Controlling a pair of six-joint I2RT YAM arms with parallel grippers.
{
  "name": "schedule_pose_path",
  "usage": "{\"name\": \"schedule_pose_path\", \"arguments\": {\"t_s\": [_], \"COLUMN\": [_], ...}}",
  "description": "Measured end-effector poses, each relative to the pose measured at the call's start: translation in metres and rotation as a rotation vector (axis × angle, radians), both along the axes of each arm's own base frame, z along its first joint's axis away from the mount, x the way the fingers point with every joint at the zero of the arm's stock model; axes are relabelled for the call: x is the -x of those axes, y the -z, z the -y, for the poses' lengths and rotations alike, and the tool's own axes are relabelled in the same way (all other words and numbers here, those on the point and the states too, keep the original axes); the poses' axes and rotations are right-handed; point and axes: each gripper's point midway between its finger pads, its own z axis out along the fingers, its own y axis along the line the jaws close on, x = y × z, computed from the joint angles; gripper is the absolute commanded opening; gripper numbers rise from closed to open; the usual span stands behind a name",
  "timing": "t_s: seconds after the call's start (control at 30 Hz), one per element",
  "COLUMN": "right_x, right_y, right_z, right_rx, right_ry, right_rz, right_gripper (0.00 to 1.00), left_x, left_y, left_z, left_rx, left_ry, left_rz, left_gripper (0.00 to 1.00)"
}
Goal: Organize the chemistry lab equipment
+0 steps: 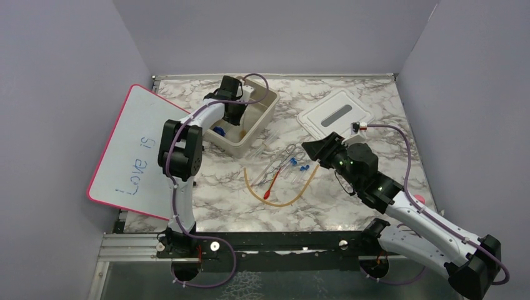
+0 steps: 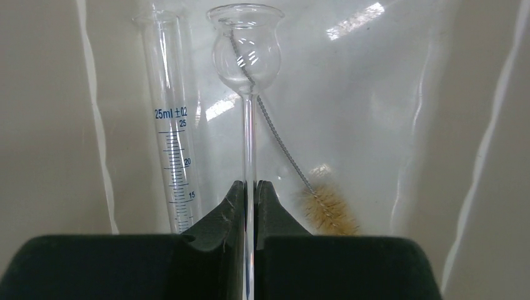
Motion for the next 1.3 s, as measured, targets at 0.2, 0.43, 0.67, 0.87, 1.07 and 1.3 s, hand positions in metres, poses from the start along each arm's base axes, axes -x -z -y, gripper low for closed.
{"name": "schedule_pose_path", "arguments": {"t_s": [0.2,0.43,0.67,0.87,1.07,1.3], "right_x": [0.002,0.001,0.000,-0.005,-0.018,-0.030], "right_y": [0.008,0.014,0.028,0.056,0.082,0.103], "right_z": [0.002,0.001,0.000,-0.008,-0.023,-0.035], "right_rx": [0.016,0.019,0.049,0.138,0.251,0.365], "right_ry": [0.003,0.007,0.009,-0.006,-0.033,-0.072], "right_rz": [-0.027,-0.054,-0.093,-0.181,-0.297,-0.363], "right_gripper": [0.55,0.55,0.55,0.57,0.57,0.53], "left_x": [-0.005,-0.012,-0.016,-0.014,-0.002,0.051], "left_y": [0.005,-0.002,-0.011,-0.066,-0.168,-0.229], "left_z": [-0.006,-0.008,-0.009,-0.008,-0.009,0.007], "left_rx": [-0.034,-0.045,-0.046,-0.002,0.086,0.265], "left_ry": [-0.018,-0.031,-0.038,-0.056,-0.077,-0.036], "left_rz": [0.012,0.040,0.061,0.148,0.339,0.426], "left_gripper": [0.20,0.26,0.37,0.50,0.56,0.56]}}
